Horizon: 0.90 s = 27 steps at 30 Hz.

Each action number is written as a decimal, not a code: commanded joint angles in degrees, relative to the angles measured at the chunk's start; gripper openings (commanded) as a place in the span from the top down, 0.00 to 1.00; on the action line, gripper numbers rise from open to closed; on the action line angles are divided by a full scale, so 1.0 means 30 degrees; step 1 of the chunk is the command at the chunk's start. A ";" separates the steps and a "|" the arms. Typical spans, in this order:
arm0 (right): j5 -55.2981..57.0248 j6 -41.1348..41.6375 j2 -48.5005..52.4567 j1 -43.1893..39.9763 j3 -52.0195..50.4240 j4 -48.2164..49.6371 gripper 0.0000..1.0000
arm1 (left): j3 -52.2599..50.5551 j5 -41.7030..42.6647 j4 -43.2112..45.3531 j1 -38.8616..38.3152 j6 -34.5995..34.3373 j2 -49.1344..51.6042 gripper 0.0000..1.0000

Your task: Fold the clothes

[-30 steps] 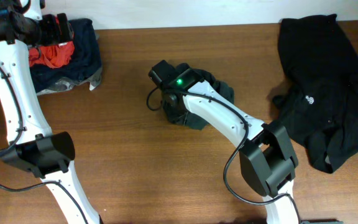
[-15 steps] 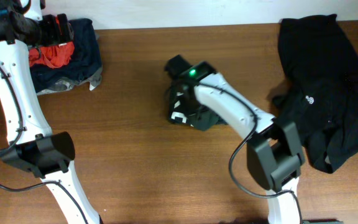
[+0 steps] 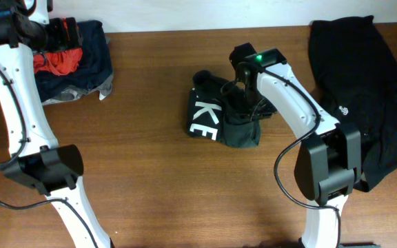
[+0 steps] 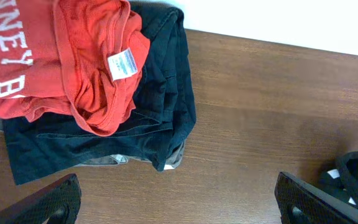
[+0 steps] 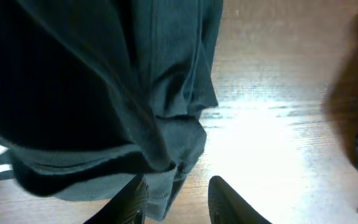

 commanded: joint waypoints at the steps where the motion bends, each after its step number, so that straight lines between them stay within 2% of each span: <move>1: -0.0233 -0.1144 -0.0831 0.0073 0.2346 -0.0015 0.62 | -0.0044 -0.0066 0.0007 0.0102 0.0379 0.0699 0.01; 5: -0.0248 -0.3373 -0.0831 0.0707 0.5100 0.0423 0.51 | -0.0036 -0.0051 0.0430 0.0102 0.0364 0.0729 0.01; 9: -0.0233 -0.5931 -0.0758 0.1566 0.5719 0.2186 0.51 | -0.0036 -0.0058 0.0867 0.0102 0.0350 0.0729 0.01; 15: -0.0175 -0.9194 0.0831 0.2623 0.5705 0.2878 0.51 | -0.0036 -0.0058 0.1188 0.0219 0.0350 0.0729 0.01; 22: 0.0204 -1.1424 0.2958 0.3082 0.5705 0.3563 0.50 | -0.0036 0.0313 0.1173 0.1020 0.0357 0.0729 0.01; 27: 0.0189 -1.2123 0.3891 0.3220 0.5705 0.4131 0.36 | -0.0036 0.0670 0.1137 0.1370 0.0357 0.0729 0.01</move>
